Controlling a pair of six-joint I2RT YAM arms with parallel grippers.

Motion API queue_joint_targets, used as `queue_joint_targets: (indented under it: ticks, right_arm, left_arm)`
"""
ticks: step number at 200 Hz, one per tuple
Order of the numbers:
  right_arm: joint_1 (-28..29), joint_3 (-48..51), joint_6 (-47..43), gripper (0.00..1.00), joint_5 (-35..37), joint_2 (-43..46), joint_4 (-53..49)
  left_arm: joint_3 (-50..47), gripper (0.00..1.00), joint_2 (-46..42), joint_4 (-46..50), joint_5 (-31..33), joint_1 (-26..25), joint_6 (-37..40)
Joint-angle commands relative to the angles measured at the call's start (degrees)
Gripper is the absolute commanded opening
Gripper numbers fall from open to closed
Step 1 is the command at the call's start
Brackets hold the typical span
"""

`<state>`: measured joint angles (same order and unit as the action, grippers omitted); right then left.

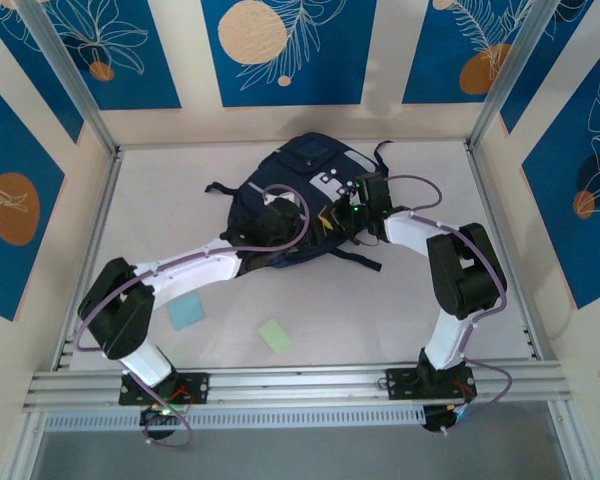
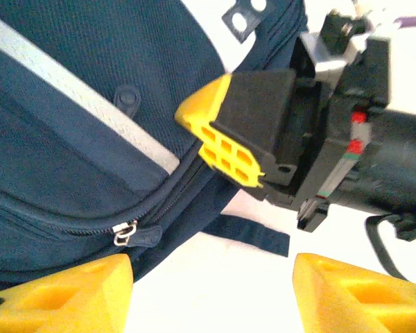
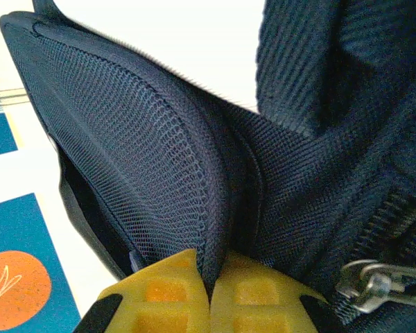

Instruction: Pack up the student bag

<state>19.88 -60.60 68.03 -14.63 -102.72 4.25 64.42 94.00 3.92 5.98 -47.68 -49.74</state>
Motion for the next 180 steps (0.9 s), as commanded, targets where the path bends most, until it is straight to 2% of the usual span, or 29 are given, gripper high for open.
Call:
queue_joint_targets:
  ticks: [1, 40, 87, 96, 120, 139, 159, 180]
  right_arm:
    - [1.02, 0.04, 2.27, 0.00, -4.94, -1.00, 4.72]
    - [1.04, 0.95, 4.33, 0.00, -6.39, -0.90, 7.24]
    - [1.48, 4.00, 8.62, 0.00, -9.77, -0.82, 12.46]
    - [1.58, 4.87, 9.53, 0.00, -10.20, -0.60, 13.73]
    - [1.58, 6.02, 10.13, 0.00, -11.09, -0.07, 14.93]
    - [1.57, 6.24, 9.44, 0.00, -11.63, 0.05, 14.65]
    - [1.14, 6.11, 7.61, 0.00, -11.64, -0.12, 13.44]
    - [0.04, 6.09, 5.64, 0.00, -12.57, -0.46, 12.79]
  left_arm:
    - [2.09, 0.61, 3.75, 2.75, 2.88, -1.34, -2.91]
    - [1.13, 0.60, 6.68, 1.46, 9.72, -1.89, -5.79]
    - [3.42, 0.57, 11.04, -0.20, 19.65, -1.76, -4.58]
    - [4.05, 0.52, 11.80, -0.30, 21.86, -1.42, -3.64]
    - [4.60, 0.31, 12.59, -1.38, 23.57, 0.20, -2.74]
    - [3.81, 0.21, 11.71, -2.49, 23.45, 1.10, -1.89]
    - [1.81, 0.12, 9.69, -3.52, 21.17, 2.72, -0.51]
    - [-1.59, 0.01, 6.92, -5.25, 15.29, 5.24, 0.94]
